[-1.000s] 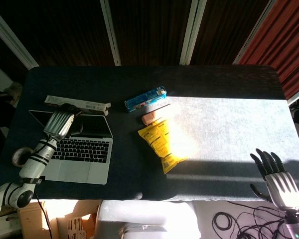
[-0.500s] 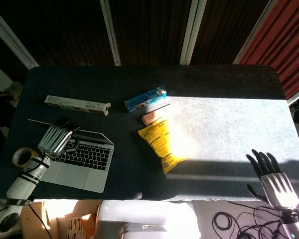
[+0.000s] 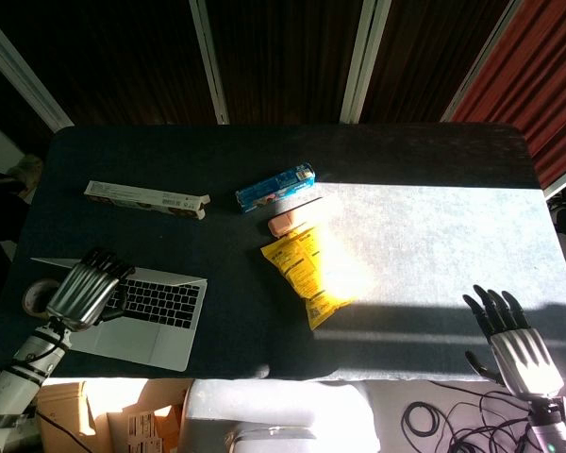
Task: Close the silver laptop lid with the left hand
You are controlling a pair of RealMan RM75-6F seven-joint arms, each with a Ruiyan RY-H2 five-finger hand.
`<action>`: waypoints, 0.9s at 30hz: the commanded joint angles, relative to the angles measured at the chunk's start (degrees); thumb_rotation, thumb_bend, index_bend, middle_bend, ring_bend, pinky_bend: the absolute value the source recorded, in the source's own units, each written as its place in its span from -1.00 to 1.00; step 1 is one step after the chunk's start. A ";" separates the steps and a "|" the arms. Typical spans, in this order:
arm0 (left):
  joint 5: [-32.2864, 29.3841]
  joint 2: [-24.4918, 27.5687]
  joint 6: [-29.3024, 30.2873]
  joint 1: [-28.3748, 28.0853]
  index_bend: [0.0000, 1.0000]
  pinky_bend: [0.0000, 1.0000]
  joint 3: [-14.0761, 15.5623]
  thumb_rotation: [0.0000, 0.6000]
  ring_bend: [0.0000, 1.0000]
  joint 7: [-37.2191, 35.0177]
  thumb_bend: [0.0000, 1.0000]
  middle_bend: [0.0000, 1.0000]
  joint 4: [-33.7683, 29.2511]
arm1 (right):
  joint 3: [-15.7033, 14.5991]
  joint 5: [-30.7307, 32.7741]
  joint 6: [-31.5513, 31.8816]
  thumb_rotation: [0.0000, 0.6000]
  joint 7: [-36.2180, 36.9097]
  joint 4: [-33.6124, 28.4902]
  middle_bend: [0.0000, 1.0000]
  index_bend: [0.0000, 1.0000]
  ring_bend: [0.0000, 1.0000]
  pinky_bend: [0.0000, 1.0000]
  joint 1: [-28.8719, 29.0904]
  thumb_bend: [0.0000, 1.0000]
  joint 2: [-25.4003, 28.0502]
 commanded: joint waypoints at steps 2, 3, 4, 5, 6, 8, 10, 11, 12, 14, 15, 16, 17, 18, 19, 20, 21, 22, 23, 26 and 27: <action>2.23 1.56 0.35 1.96 -0.39 -0.59 2.62 -0.77 -0.55 2.16 0.52 -0.22 -2.46 | 0.00 0.01 -0.02 1.00 -0.15 -0.03 -1.00 -1.00 -1.00 -1.00 -0.01 -0.55 -0.08; 2.96 1.64 0.26 2.46 -0.40 -0.58 3.37 -0.78 -0.56 2.43 0.52 -0.22 -2.91 | -0.02 -0.01 -0.03 1.00 -0.20 -0.05 -1.00 -1.00 -1.00 -1.00 -0.01 -0.55 -0.10; 3.48 1.61 0.10 2.78 -0.42 -0.58 3.90 -0.79 -0.56 2.56 0.52 -0.22 -3.16 | -0.03 -0.03 -0.02 1.00 -0.27 -0.06 -1.00 -1.00 -1.00 -1.00 -0.02 -0.55 -0.13; 4.16 1.48 -0.18 3.15 -0.43 -0.58 4.55 -0.79 -0.56 2.66 0.52 -0.22 -3.46 | -0.06 -0.06 -0.03 1.00 -0.35 -0.08 -1.00 -1.00 -1.00 -1.00 -0.03 -0.55 -0.15; 4.49 1.36 -0.34 3.31 -0.46 -0.59 4.84 -0.80 -0.57 2.66 0.52 -0.22 -3.58 | -0.09 -0.09 -0.04 1.00 -0.35 -0.09 -1.00 -1.00 -1.00 -1.00 -0.03 -0.55 -0.16; 5.63 0.90 -0.93 3.74 -0.49 -0.59 5.72 -0.81 -0.58 2.63 0.52 -0.22 -3.82 | -0.15 -0.18 -0.03 1.00 -0.37 -0.10 -1.00 -1.00 -1.00 -1.00 -0.05 -0.55 -0.16; 6.88 0.33 -1.48 4.14 -0.52 -0.58 6.58 -0.83 -0.58 2.93 0.52 -0.22 -3.84 | -0.16 -0.23 0.12 1.00 -0.26 -0.10 -1.00 -1.00 -1.00 -1.00 -0.12 -0.55 -0.11; 7.24 0.09 -1.75 4.29 -0.54 -0.58 6.90 -0.84 -0.58 3.08 0.52 -0.22 -3.86 | -0.16 -0.23 0.19 1.00 -0.22 -0.08 -1.00 -1.00 -1.00 -1.00 -0.15 -0.55 -0.08; 7.54 -0.18 -2.25 4.45 -0.55 -0.58 7.33 -0.85 -0.59 3.29 0.52 -0.22 -3.90 | -0.18 -0.24 0.29 1.00 -0.11 -0.02 -1.00 -1.00 -1.00 -1.00 -0.21 -0.55 -0.05; 7.54 -0.59 -3.32 4.64 -0.59 -0.59 8.00 -0.86 -0.60 3.27 0.52 -0.25 -4.06 | -0.19 -0.25 0.38 1.00 0.07 0.04 -1.00 -1.00 -1.00 -1.00 -0.25 -0.55 0.02; 7.43 -0.91 -4.20 4.70 -0.62 -0.59 8.42 -0.86 -0.62 3.00 0.52 -0.28 -4.07 | -0.17 -0.23 0.42 1.00 0.17 0.08 -1.00 -1.00 -1.00 -1.00 -0.27 -0.55 0.05; 7.33 -1.20 -4.90 4.71 -0.65 -0.59 8.73 -0.86 -0.64 2.75 0.52 -0.32 -3.94 | -0.13 -0.13 0.36 1.00 0.28 0.09 -1.00 -1.00 -1.00 -1.00 -0.24 -0.55 0.06; 7.23 -1.52 -5.63 4.70 -0.68 -0.59 9.02 -0.86 -0.66 2.53 0.51 -0.37 -3.71 | -0.09 -0.01 0.26 1.00 0.40 0.04 -1.00 -1.00 -1.00 -1.00 -0.19 -0.55 0.09; 7.05 -2.00 -6.61 4.64 -0.72 -0.59 9.35 -0.86 -0.68 2.35 0.50 -0.43 -3.29 | -0.04 0.11 0.11 1.00 0.43 0.00 -1.00 -1.00 -1.00 -1.00 -0.12 -0.55 0.13; 6.79 -2.35 -7.32 4.57 -0.78 -0.59 9.53 -0.87 -0.72 2.32 0.49 -0.51 -2.95 | -0.03 0.16 -0.02 1.00 0.36 -0.01 -1.00 -1.00 -1.00 -1.00 -0.06 -0.55 0.14; 6.60 -2.73 -7.97 4.46 -0.83 -0.59 9.64 -0.87 -0.76 2.34 0.48 -0.59 -2.61 | -0.05 0.15 -0.09 1.00 0.34 -0.05 -1.00 -1.00 -1.00 -1.00 -0.03 -0.55 0.17; 6.56 -3.34 -8.59 4.35 -0.87 -0.59 9.69 -0.87 -0.78 2.18 0.48 -0.64 -2.03 | -0.12 0.09 -0.12 1.00 0.37 -0.07 -1.00 -1.00 -1.00 -1.00 -0.04 -0.55 0.21; 6.58 -3.79 -8.99 4.29 -0.91 -0.59 9.72 -0.87 -0.81 1.94 0.48 -0.69 -1.52 | -0.16 0.03 -0.05 1.00 0.38 -0.05 -1.00 -1.00 -1.00 -1.00 -0.09 -0.55 0.23; 6.63 -4.22 -9.35 4.23 -0.94 -0.59 9.74 -0.87 -0.84 1.59 0.47 -0.74 -0.99 | -0.17 0.03 0.05 1.00 0.40 -0.01 -1.00 -1.00 -1.00 -1.00 -0.15 -0.55 0.25; 6.90 -5.68 -10.18 4.19 -0.98 -0.59 9.74 -0.88 -0.87 -0.18 0.47 -0.79 1.00 | -0.11 0.23 0.36 1.00 0.70 0.06 -1.00 -1.00 -1.00 -1.00 -0.35 -0.55 0.31; 6.92 -6.18 -10.61 4.16 -0.98 -0.59 9.78 -0.88 -0.87 -1.05 0.47 -0.79 1.72 | -0.06 0.28 0.43 1.00 0.90 0.01 -1.00 -1.00 -1.00 -1.00 -0.36 -0.55 0.35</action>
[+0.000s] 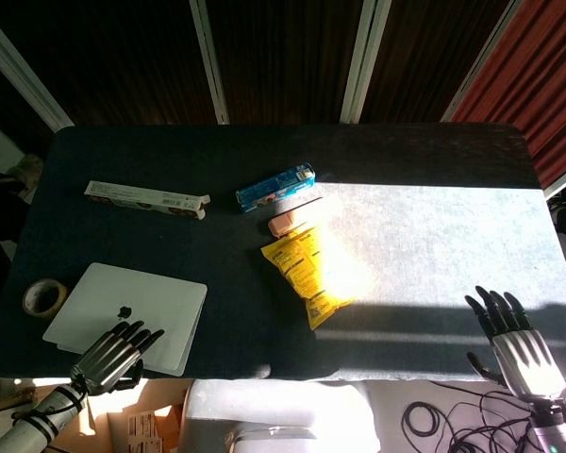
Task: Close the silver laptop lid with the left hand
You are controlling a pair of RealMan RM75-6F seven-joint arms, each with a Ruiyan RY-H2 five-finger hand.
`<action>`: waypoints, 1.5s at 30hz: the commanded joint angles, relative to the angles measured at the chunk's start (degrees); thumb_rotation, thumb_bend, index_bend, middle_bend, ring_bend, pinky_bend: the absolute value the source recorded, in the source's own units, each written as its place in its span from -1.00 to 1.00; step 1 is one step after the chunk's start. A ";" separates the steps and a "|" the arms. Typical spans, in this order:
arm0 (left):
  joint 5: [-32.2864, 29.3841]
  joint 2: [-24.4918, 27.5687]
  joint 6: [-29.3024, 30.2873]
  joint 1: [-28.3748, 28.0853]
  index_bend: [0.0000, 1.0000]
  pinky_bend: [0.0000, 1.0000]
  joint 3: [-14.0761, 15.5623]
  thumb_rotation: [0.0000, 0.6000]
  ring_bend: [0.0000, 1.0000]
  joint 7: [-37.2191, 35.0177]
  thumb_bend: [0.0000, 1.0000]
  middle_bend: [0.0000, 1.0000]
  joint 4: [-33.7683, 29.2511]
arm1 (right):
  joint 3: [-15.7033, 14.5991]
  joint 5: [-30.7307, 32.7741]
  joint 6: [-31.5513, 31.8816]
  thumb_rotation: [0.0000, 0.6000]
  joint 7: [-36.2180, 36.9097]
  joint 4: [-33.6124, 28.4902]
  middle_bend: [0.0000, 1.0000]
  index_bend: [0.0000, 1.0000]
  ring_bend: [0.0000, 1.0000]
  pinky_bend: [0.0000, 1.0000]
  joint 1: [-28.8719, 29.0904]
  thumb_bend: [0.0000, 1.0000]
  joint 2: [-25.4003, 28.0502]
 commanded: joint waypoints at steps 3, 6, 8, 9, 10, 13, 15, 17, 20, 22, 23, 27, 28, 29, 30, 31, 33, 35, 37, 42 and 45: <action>-0.29 -2.13 -2.60 -0.39 -0.98 -0.59 0.34 -0.87 -0.87 -3.73 0.47 -0.79 2.82 | 0.08 -0.07 0.15 1.00 0.41 -0.03 -1.00 -1.00 -1.00 -1.00 0.01 -0.55 0.12; -0.48 -2.88 -4.15 -0.77 -0.98 -0.59 0.64 -0.87 -0.87 -4.71 0.47 -0.79 3.96 | 0.02 -0.09 -0.04 1.00 0.31 0.08 -1.00 -1.00 -1.00 -1.00 0.06 -0.55 0.10; -0.63 -3.37 -4.91 -0.89 -0.98 -0.58 0.83 -0.87 -0.87 -5.20 0.47 -0.79 4.50 | 0.04 -0.03 -0.08 1.00 0.33 0.09 -1.00 -1.00 -1.00 -1.00 0.07 -0.55 0.09; -0.77 -3.67 -5.44 -0.98 -0.98 -0.59 0.95 -0.87 -0.87 -5.68 0.47 -0.79 4.81 | 0.06 -0.01 -0.06 1.00 0.31 0.10 -1.00 -1.00 -1.00 -1.00 0.06 -0.55 0.08; -0.91 -3.88 -5.86 -1.06 -0.98 -0.58 1.03 -0.86 -0.87 -6.03 0.47 -0.79 5.06 | 0.07 -0.01 -0.03 1.00 0.26 0.09 -1.00 -1.00 -1.00 -1.00 0.05 -0.55 0.07; -1.02 -4.13 -6.35 -1.20 -0.98 -0.59 1.10 -0.85 -0.87 -6.47 0.47 -0.79 5.38 | 0.06 -0.04 -0.03 1.00 0.19 0.08 -1.00 -1.00 -1.00 -1.00 0.04 -0.55 0.04; -1.13 -4.30 -6.75 -1.28 -0.98 -0.59 1.20 -0.82 -0.87 -6.82 0.47 -0.79 5.60 | 0.03 -0.09 -0.04 1.00 0.14 0.06 -1.00 -1.00 -1.00 -1.00 0.03 -0.55 0.02; -1.26 -4.65 -7.35 -1.46 -0.98 -0.59 1.28 -0.78 -0.87 -7.31 0.42 -0.79 6.21 | -0.03 -0.20 -0.01 1.00 -0.05 0.02 -1.00 -1.00 -1.00 -1.00 0.00 -0.55 -0.06; 2.00 -3.01 -2.74 -0.86 -0.99 -0.59 0.17 -0.70 -0.87 -9.03 0.30 -0.79 4.52 | 0.05 -0.10 0.18 1.00 -0.07 0.01 -1.00 -1.00 -1.00 -1.00 -0.10 -0.55 -0.09; 6.37 -1.34 2.90 0.20 -0.99 -0.59 -0.63 -0.67 -0.88 -11.74 0.19 -0.80 3.30 | 0.12 -0.09 0.30 1.00 -0.01 -0.02 -1.00 -1.00 -1.00 -1.00 -0.12 -0.55 -0.06; 8.45 -0.65 5.66 0.73 -0.99 -0.59 -0.98 -0.64 -0.88 -12.96 0.14 -0.80 3.08 | 0.11 -0.13 0.34 1.00 0.02 -0.01 -1.00 -1.00 -1.00 -1.00 -0.13 -0.55 -0.03; 15.83 2.51 18.14 3.77 -0.99 -0.59 -2.24 -0.50 -0.91 -19.13 -0.05 -0.81 2.15 | 0.06 -0.41 0.91 1.00 0.36 0.00 -1.00 -1.00 -1.00 -1.00 -0.37 -0.55 0.09; 16.83 3.24 20.30 4.45 -0.99 -0.59 -2.35 -0.43 -0.94 -20.34 -0.10 -0.84 1.92 | 0.06 -0.45 1.06 1.00 0.47 0.04 -1.00 -1.00 -1.00 -1.00 -0.43 -0.55 0.10; 17.83 4.20 22.72 5.36 -0.99 -0.60 -2.38 -0.40 -0.96 -21.54 -0.13 -0.86 1.62 | 0.07 -0.53 1.27 1.00 0.59 0.03 -1.00 -1.00 -1.00 -1.00 -0.51 -0.55 0.13; 18.37 4.84 24.23 6.07 -0.99 -0.60 -2.31 -0.35 -0.98 -22.15 -0.18 -0.90 1.37 | 0.09 -0.57 1.40 1.00 0.66 0.03 -1.00 -1.00 -1.00 -1.00 -0.55 -0.55 0.16; 18.79 5.46 25.53 6.86 -0.99 -0.62 -2.10 -0.30 -1.00 -22.54 -0.24 -0.94 1.11 | 0.11 -0.61 1.52 1.00 0.70 0.04 -1.00 -1.00 -1.00 -1.00 -0.59 -0.55 0.18; 19.62 6.30 28.14 9.16 -0.99 -0.65 -0.96 -0.20 -1.00 -23.34 -0.32 -0.96 0.70 | 0.14 -0.69 1.73 1.00 0.73 0.07 -1.00 -1.00 -1.00 -1.00 -0.67 -0.55 0.20; 20.06 5.99 29.94 11.72 -1.00 -0.69 0.72 0.02 -1.00 -24.25 -0.44 -0.97 1.20 | 0.16 -0.75 1.85 1.00 0.75 0.13 -1.00 -1.00 -1.00 -1.00 -0.71 -0.55 0.21; 19.95 3.40 32.90 15.44 -1.00 -0.73 2.09 0.24 -1.00 -24.99 -0.53 -0.99 4.14 | 0.15 -0.82 2.05 1.00 0.74 0.17 -1.00 -1.00 -1.00 -1.00 -0.83 -0.55 0.16; 19.33 -8.19 42.37 23.46 -1.00 -0.76 1.17 0.54 -1.00 -28.37 -0.65 -1.00 16.15 | 0.21 -0.76 2.06 1.00 0.48 0.21 -1.00 -1.00 -1.00 -1.00 -0.89 -0.55 -0.02; 20.33 -9.29 42.97 23.98 -1.00 -0.76 0.93 0.67 -1.00 -28.38 -0.65 -1.00 18.87 | 0.33 -0.72 2.02 1.00 0.14 0.25 -1.00 -1.00 -1.00 -1.00 -0.84 -0.55 -0.11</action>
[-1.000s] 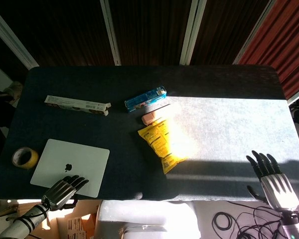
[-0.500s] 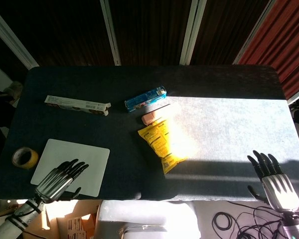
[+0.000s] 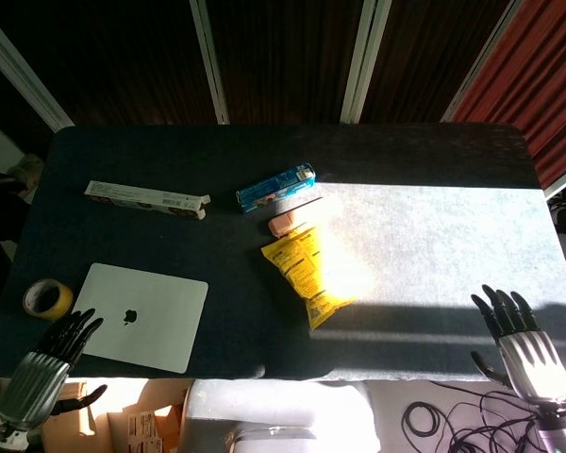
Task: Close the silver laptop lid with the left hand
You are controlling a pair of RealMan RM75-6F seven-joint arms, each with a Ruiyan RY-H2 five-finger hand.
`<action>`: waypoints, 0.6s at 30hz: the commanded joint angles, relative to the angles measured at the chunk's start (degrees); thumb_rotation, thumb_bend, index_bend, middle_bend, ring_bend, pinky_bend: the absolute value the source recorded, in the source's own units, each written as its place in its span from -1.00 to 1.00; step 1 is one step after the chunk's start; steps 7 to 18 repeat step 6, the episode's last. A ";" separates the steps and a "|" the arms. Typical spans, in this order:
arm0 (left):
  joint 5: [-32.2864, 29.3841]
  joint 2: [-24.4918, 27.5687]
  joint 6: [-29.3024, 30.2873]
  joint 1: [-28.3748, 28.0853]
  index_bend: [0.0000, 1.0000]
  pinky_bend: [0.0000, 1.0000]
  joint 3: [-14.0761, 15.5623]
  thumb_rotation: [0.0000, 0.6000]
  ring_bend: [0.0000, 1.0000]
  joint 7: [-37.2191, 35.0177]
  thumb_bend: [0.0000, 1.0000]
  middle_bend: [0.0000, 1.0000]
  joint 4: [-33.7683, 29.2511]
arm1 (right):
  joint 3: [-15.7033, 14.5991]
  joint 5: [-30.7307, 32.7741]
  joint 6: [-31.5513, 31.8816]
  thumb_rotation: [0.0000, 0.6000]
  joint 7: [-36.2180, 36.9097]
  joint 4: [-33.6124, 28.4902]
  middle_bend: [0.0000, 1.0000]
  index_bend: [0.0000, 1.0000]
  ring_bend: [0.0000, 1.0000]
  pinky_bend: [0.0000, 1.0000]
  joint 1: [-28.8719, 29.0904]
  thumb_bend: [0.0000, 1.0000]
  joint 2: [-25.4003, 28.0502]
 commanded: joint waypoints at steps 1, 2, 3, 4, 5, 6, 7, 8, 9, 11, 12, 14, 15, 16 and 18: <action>0.90 -4.42 4.08 2.96 -1.00 -0.76 -0.38 0.68 -1.00 -2.62 -0.66 -1.00 5.39 | 0.07 0.06 -0.02 1.00 -0.23 -0.02 -1.00 -1.00 -1.00 -1.00 0.00 -0.55 -0.09; 0.66 -4.36 4.10 3.04 -1.00 -0.76 -0.61 0.68 -1.00 -2.77 -0.66 -1.00 5.44 | 0.05 0.03 0.02 1.00 -0.31 -0.05 -1.00 -1.00 -1.00 -1.00 -0.04 -0.55 -0.12; 0.38 -4.27 4.09 3.15 -1.00 -0.76 -0.91 0.67 -1.00 -2.60 -0.66 -1.00 5.58 | 0.00 -0.08 0.11 1.00 -0.44 -0.03 -1.00 -1.00 -1.00 -1.00 -0.10 -0.55 -0.18; 0.21 -4.28 4.10 3.23 -1.00 -0.76 -1.13 0.68 -1.00 -2.54 -0.66 -1.00 5.67 | -0.05 -0.16 0.18 1.00 -0.54 -0.01 -1.00 -1.00 -1.00 -1.00 -0.16 -0.55 -0.23; 0.02 -4.30 4.02 3.29 -1.00 -0.76 -1.33 0.68 -1.00 -2.50 -0.66 -1.00 5.74 | -0.06 -0.20 0.25 1.00 -0.61 0.02 -1.00 -1.00 -1.00 -1.00 -0.22 -0.55 -0.29; -0.16 -4.30 3.85 3.33 -1.00 -0.76 -1.52 0.68 -1.00 -2.49 -0.66 -1.00 5.76 | -0.03 -0.16 0.29 1.00 -0.72 0.04 -1.00 -1.00 -1.00 -1.00 -0.26 -0.55 -0.37; -0.16 -4.30 3.85 3.33 -1.00 -0.76 -1.52 0.68 -1.00 -2.49 -0.66 -1.00 5.76 | -0.03 -0.16 0.29 1.00 -0.72 0.04 -1.00 -1.00 -1.00 -1.00 -0.26 -0.55 -0.37; -0.16 -4.30 3.85 3.33 -1.00 -0.76 -1.52 0.68 -1.00 -2.49 -0.66 -1.00 5.76 | -0.03 -0.16 0.29 1.00 -0.72 0.04 -1.00 -1.00 -1.00 -1.00 -0.26 -0.55 -0.37; -0.16 -4.30 3.85 3.33 -1.00 -0.76 -1.52 0.68 -1.00 -2.49 -0.66 -1.00 5.76 | -0.03 -0.16 0.29 1.00 -0.72 0.04 -1.00 -1.00 -1.00 -1.00 -0.26 -0.55 -0.37; -0.16 -4.30 3.85 3.33 -1.00 -0.76 -1.52 0.68 -1.00 -2.49 -0.66 -1.00 5.76 | -0.03 -0.16 0.29 1.00 -0.72 0.04 -1.00 -1.00 -1.00 -1.00 -0.26 -0.55 -0.37; -0.16 -4.30 3.85 3.33 -1.00 -0.76 -1.52 0.68 -1.00 -2.49 -0.66 -1.00 5.76 | -0.03 -0.16 0.29 1.00 -0.72 0.04 -1.00 -1.00 -1.00 -1.00 -0.26 -0.55 -0.37; -0.16 -4.30 3.85 3.33 -1.00 -0.76 -1.52 0.68 -1.00 -2.49 -0.66 -1.00 5.76 | -0.03 -0.16 0.29 1.00 -0.72 0.04 -1.00 -1.00 -1.00 -1.00 -0.26 -0.55 -0.37; -0.16 -4.30 3.85 3.33 -1.00 -0.76 -1.52 0.68 -1.00 -2.49 -0.66 -1.00 5.76 | -0.03 -0.16 0.29 1.00 -0.72 0.04 -1.00 -1.00 -1.00 -1.00 -0.26 -0.55 -0.37; -0.16 -4.30 3.85 3.33 -1.00 -0.76 -1.52 0.68 -1.00 -2.49 -0.66 -1.00 5.76 | -0.03 -0.16 0.29 1.00 -0.72 0.04 -1.00 -1.00 -1.00 -1.00 -0.26 -0.55 -0.37; -0.16 -4.30 3.85 3.33 -1.00 -0.76 -1.52 0.68 -1.00 -2.49 -0.66 -1.00 5.76 | -0.03 -0.16 0.29 1.00 -0.72 0.04 -1.00 -1.00 -1.00 -1.00 -0.26 -0.55 -0.37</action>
